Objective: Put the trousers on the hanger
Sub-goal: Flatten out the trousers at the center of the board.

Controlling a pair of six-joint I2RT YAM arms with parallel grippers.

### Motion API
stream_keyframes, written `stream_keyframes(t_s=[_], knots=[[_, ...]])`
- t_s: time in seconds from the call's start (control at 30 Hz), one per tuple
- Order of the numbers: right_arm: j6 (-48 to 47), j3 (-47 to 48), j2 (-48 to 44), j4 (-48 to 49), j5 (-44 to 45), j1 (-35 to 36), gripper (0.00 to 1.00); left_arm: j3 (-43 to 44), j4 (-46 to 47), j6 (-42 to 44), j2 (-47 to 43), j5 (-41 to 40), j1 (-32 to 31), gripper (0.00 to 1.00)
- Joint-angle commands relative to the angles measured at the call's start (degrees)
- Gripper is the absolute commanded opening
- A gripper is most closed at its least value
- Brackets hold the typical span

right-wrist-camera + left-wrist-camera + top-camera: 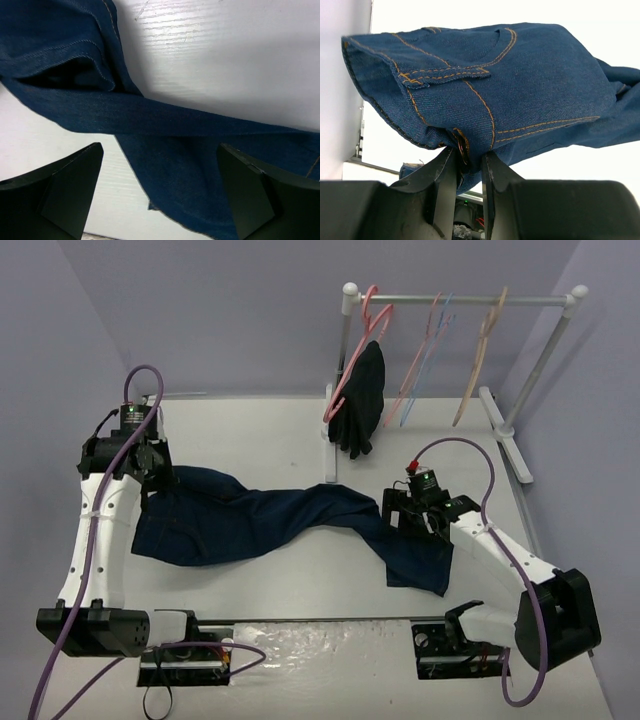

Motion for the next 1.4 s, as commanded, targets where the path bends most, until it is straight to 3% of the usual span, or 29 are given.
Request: stream_keyframes(t_s=[0.0,0.23,0.33,0.37,0.43,0.47,0.5,0.57,0.7,0.8,0.97,1.03,1.1,1.2,1.37], knots=[[-3.0,-1.1,0.2,4.1,0.3,3.6,0.97,1.3,0.3,2.3,-2.1,1.0,0.3,0.0],[-2.7,-0.6,8.5,7.4,6.4,8.1,1.0,2.1,0.5,3.5,-1.1,1.9,0.3,0.0],[-2.0,-0.3,13.8,8.4,7.3,8.9,0.96,3.2,0.2,3.9,-0.8,2.0,0.3,0.0],[-1.5,0.0,15.0,8.4,7.6,9.0,0.88,3.7,0.2,4.0,-0.6,2.1,0.3,0.0],[-0.9,1.1,16.8,8.2,9.6,9.4,0.61,4.9,0.2,4.2,-0.1,2.1,0.3,0.0],[-0.9,1.9,17.0,7.7,11.3,9.4,0.43,5.6,0.1,4.2,0.2,2.1,0.3,0.0],[-1.1,2.6,16.9,7.0,13.0,9.5,0.16,7.0,0.1,4.2,0.4,2.2,0.3,0.0],[-2.1,8.0,14.5,2.9,19.7,9.2,0.0,9.9,-0.1,4.3,1.6,3.0,2.3,0.0],[-4.4,19.0,7.1,-4.6,32.8,11.8,0.0,16.6,-0.9,4.4,2.6,4.2,4.2,0.0],[-2.1,20.2,0.5,-8.1,41.7,13.9,0.0,17.7,-1.2,4.5,1.8,3.3,6.2,0.0],[5.2,11.0,-3.6,-11.9,30.6,15.0,0.35,9.4,0.9,3.3,-1.6,-0.3,7.8,0.0],[9.7,6.4,-4.8,-12.0,21.7,17.5,0.56,2.4,2.7,2.0,-4.1,-1.3,8.7,0.0],[14.3,4.1,-6.0,-11.9,19.8,20.5,0.73,-3.7,4.7,1.0,-6.4,-1.9,9.1,0.0],[16.6,3.4,-8.2,-11.5,18.9,24.2,0.85,-9.6,6.9,0.2,-8.4,-1.5,9.6,0.0],[8.2,7.2,-6.4,-8.3,17.4,23.5,0.86,-14.3,9.1,-0.1,-9.7,1.6,9.7,0.0]])
